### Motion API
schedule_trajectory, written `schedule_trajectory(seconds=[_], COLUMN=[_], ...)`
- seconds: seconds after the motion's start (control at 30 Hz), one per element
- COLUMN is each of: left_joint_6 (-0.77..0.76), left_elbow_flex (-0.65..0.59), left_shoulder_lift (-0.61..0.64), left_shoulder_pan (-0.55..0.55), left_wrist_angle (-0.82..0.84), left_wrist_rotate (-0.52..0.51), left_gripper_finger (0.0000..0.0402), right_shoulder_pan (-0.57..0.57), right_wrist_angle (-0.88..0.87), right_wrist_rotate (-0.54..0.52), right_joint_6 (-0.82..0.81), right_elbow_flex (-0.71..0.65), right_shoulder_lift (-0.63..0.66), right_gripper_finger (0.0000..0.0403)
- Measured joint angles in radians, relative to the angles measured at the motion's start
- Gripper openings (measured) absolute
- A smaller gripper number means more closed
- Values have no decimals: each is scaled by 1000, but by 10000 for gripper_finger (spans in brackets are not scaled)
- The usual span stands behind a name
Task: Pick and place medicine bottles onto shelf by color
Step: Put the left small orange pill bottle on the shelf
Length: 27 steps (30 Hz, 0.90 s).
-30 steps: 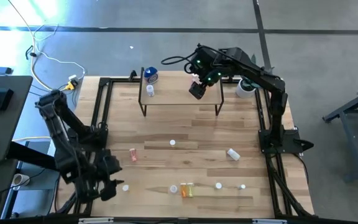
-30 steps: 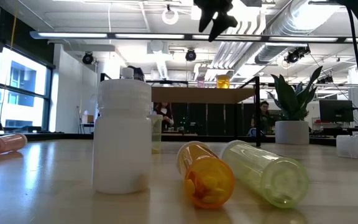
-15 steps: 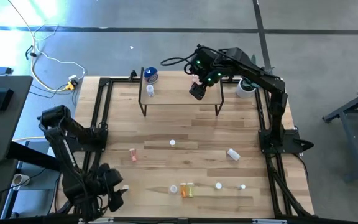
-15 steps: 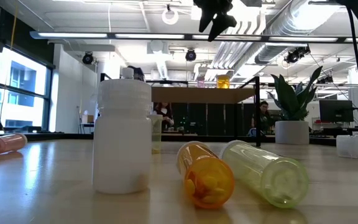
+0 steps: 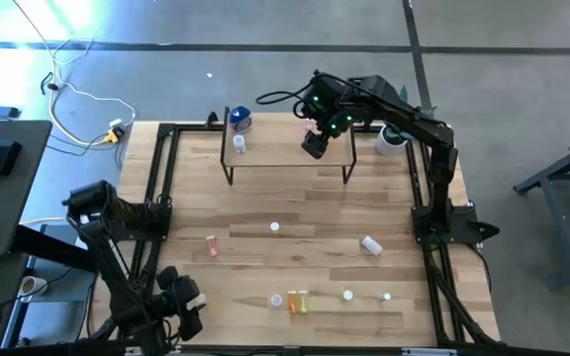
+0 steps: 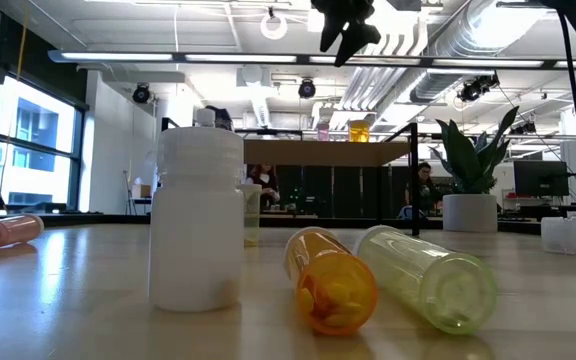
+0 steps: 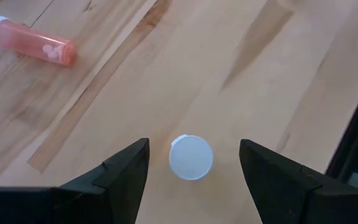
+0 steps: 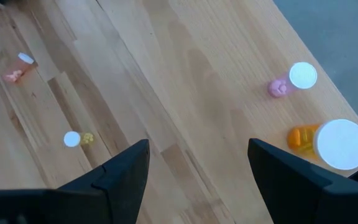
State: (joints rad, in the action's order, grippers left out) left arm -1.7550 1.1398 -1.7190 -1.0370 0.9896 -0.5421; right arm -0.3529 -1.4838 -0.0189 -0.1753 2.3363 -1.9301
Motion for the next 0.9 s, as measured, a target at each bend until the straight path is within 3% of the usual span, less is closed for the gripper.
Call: schedule_trajectory(seconds=[0.6, 0.9], left_joint_6=[-145, -153], left_elbow_flex=[0, 0], left_shoulder_lift=[-104, -104], left_shoulder_pan=[0, 0], left_wrist_angle=[-8, -13], left_wrist_rotate=[7, 22], left_gripper_finger=[237, 156], right_shoulder_pan=[0, 0], right_wrist_angle=[9, 11], right_wrist_rotate=[0, 0], right_joint_6=[2, 3], right_elbow_flex=[0, 0], right_shoulder_lift=[0, 0], right_gripper_finger=[264, 264])
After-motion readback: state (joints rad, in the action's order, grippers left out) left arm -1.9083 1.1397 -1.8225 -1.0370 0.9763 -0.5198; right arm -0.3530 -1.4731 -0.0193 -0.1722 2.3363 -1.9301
